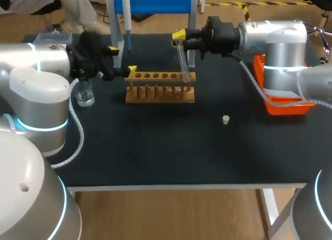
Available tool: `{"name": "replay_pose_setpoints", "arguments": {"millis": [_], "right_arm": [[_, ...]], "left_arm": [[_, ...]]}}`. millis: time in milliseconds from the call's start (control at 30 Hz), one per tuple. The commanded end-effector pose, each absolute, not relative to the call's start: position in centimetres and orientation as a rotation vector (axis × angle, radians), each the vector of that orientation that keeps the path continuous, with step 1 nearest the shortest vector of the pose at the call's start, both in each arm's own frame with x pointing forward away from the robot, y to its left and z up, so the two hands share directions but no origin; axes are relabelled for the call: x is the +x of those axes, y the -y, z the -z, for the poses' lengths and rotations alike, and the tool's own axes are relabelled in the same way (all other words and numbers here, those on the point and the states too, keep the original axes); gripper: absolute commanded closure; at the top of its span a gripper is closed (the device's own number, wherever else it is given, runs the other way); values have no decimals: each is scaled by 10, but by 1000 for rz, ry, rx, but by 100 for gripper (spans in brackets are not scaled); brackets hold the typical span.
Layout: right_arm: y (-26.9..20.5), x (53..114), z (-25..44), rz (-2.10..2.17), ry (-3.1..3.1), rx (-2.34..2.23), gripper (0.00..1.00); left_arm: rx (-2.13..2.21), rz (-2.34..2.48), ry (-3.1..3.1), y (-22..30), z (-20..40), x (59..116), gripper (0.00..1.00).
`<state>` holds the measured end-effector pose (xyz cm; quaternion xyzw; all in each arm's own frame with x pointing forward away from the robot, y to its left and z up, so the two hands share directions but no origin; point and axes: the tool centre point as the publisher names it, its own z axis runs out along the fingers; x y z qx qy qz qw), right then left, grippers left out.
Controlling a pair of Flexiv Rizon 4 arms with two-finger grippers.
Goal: Invert the test tube, pick up the pipette, mount the tip to pipette, aspirate from beaker and dispense into the tube, eject the tip, return the pipette, and cap with the stopper.
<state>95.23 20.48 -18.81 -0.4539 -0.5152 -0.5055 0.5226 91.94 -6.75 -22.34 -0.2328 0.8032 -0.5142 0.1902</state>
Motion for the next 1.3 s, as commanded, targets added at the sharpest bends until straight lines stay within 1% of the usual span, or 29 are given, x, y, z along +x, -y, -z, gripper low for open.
{"name": "replay_pose_setpoints", "arguments": {"millis": [33,167,333,433,1000,1300], "right_arm": [[-204,952,187,1208,1237,-1088,100],[-204,952,187,1208,1237,-1088,100],[-204,952,187,1208,1237,-1088,100],[-204,952,187,1208,1237,-1088,100],[-204,952,187,1208,1237,-1088,100],[-204,952,187,1208,1237,-1088,100]], "left_arm": [[-378,1457,-2150,70,223,912,0],[-87,1484,-2063,78,218,905,0],[155,1468,-2010,92,212,902,0],[399,1493,-1763,97,200,886,0],[399,1493,-1763,97,200,886,0],[765,1439,-1634,126,191,888,0]]}}
